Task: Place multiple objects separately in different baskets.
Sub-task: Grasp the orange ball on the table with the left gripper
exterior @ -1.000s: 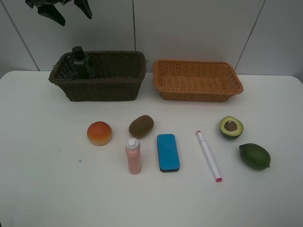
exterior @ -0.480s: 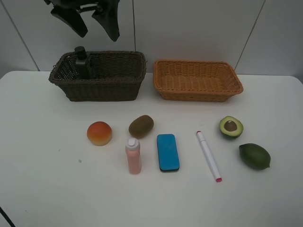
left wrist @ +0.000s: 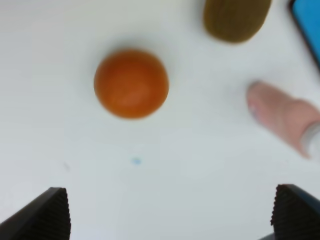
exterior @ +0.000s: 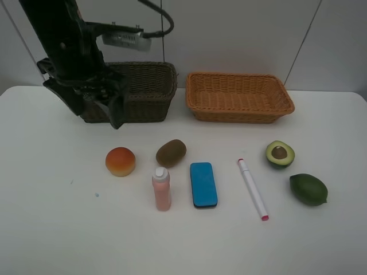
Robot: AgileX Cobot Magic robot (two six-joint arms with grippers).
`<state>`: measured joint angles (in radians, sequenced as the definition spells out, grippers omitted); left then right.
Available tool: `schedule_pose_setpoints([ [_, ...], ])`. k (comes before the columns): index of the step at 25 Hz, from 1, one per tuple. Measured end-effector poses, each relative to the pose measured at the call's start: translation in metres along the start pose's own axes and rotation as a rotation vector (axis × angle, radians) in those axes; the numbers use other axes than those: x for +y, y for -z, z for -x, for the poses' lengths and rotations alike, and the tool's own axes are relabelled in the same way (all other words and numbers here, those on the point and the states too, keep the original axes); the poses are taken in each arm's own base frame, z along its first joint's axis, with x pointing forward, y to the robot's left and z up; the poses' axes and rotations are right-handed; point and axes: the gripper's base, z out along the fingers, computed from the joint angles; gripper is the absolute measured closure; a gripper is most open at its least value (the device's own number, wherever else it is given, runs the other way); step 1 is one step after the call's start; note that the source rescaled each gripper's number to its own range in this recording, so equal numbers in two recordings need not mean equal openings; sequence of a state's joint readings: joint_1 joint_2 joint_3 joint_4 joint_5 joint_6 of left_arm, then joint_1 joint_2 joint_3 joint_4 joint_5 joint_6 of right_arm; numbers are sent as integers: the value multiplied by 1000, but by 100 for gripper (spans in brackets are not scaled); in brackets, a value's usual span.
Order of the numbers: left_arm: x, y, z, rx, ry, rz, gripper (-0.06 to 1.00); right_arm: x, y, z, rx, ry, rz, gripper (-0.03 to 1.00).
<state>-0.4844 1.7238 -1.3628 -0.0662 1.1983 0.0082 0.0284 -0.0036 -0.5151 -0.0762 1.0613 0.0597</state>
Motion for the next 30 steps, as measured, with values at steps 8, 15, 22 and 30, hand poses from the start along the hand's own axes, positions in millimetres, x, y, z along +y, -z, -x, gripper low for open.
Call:
schedule_pose_setpoints([
  [8, 5, -55, -2, 15, -43, 22, -6, 0, 0, 0, 0, 0, 0, 5],
  [15, 9, -110, 9, 69, -45, 27, -6, 0, 0, 0, 0, 0, 0, 5],
  [22, 14, -145, 15, 76, -72, 60, -6, 0, 0, 0, 0, 0, 0, 5],
  [30, 16, -172, 16, 93, -67, 60, -5, 0, 0, 0, 0, 0, 0, 5],
])
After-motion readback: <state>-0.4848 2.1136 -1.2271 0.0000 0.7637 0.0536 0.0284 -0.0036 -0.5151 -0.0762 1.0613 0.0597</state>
